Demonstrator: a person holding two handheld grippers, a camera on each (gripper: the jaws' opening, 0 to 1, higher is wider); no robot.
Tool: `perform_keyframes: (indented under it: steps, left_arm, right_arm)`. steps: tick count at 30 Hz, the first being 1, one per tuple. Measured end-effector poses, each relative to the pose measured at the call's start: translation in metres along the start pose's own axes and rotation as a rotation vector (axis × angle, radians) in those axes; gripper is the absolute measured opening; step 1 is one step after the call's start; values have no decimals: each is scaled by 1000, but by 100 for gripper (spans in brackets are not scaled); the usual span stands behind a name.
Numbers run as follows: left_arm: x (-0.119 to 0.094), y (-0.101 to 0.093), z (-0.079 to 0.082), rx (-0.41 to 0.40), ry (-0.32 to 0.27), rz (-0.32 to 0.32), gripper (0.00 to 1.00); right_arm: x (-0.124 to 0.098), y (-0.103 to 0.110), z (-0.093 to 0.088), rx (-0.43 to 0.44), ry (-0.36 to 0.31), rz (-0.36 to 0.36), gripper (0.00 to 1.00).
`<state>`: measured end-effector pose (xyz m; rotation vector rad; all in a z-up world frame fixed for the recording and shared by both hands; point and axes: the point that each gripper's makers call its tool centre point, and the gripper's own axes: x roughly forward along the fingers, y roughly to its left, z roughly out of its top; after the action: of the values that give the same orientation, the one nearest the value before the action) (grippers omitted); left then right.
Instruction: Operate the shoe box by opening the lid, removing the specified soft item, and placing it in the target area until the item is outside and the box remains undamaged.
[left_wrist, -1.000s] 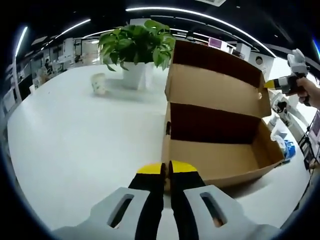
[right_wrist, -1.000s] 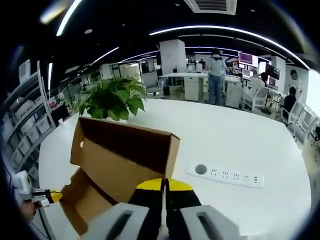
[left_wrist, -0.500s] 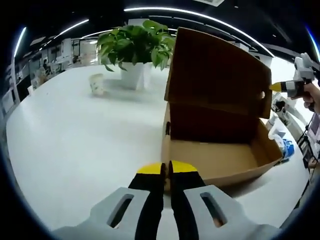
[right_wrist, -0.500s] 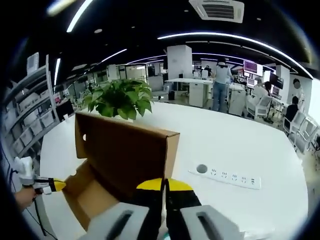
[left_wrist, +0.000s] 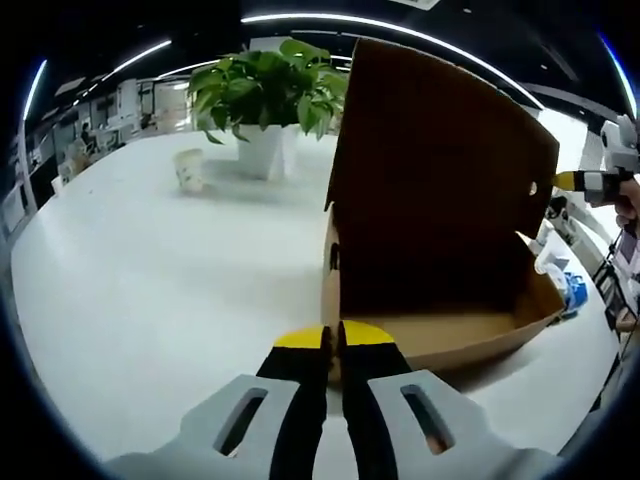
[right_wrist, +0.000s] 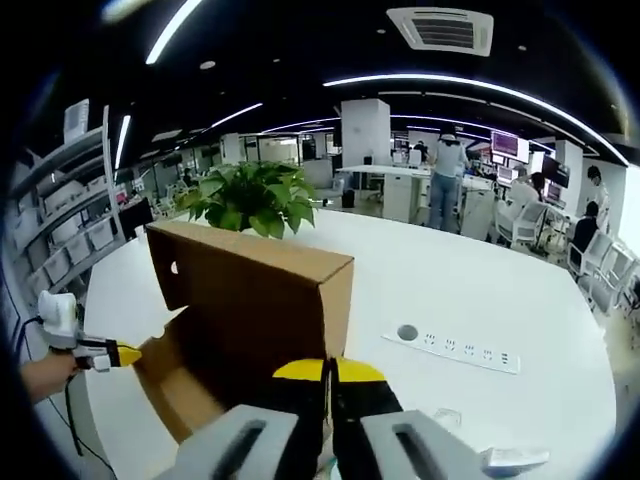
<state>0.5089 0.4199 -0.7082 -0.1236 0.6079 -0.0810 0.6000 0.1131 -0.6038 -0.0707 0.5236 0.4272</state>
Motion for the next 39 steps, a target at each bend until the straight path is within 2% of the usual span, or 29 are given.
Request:
perform_keyframes:
  steps: [16, 23, 25, 29, 39]
  left_arm:
    - [1, 0, 0, 5, 14, -38, 2]
    - [1, -1, 0, 14, 15, -55, 3]
    - [0, -1, 0, 12, 16, -61, 3]
    - [1, -2, 1, 2, 17, -73, 4]
    - [2, -3, 4, 75, 26, -88, 5]
  right_arm:
    - [-18, 13, -24, 36, -37, 8, 0]
    - [-22, 17, -33, 57, -56, 13, 0]
    - [-23, 18, -36, 91, -63, 19, 0]
    - [-21, 18, -44, 90, -59, 25, 0]
    - [-22, 22, -56, 102, -51, 27, 0]
